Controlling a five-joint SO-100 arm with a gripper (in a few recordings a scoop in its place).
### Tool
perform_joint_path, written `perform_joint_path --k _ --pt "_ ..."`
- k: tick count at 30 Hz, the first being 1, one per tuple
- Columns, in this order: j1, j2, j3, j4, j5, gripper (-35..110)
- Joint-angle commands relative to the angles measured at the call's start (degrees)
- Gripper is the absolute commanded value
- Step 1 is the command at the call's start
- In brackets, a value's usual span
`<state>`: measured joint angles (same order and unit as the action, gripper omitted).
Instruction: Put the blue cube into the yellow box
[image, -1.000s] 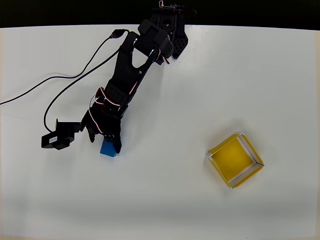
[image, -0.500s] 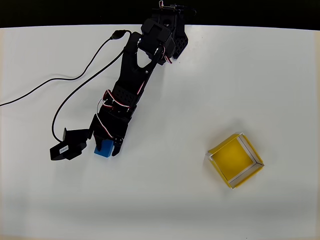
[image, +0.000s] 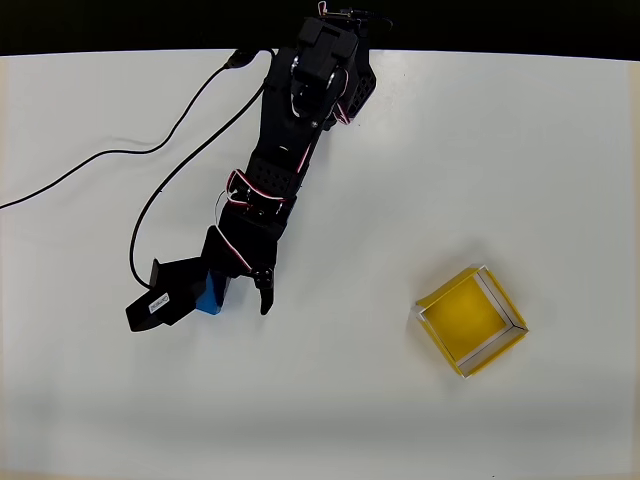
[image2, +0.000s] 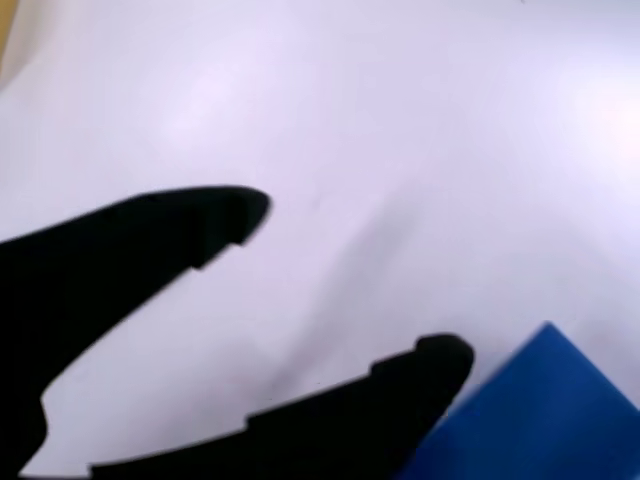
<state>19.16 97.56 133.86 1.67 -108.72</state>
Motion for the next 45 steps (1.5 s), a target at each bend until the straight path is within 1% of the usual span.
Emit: perform_joint_path --k 1,4,10,16,22,29,36,45 --pt "3.5 8.1 -2.4 -1.9 -1.1 46" --pt "5.6 5.8 -3.3 -2.5 -1.1 49" --pt "10.1 -0.6 -7.4 -3.2 -1.9 51" --pt "11.6 -8.1 -12.8 -3.3 2.6 50" --pt "10.0 -11.1 -14.2 -5.4 7.6 46" --pt "9.0 -13.4 -13.9 -4.7 11.1 43" --pt "7.7 -14.2 -12.0 -4.2 13.0 42" --pt "7.4 -14.0 -9.4 -3.8 12.0 30"
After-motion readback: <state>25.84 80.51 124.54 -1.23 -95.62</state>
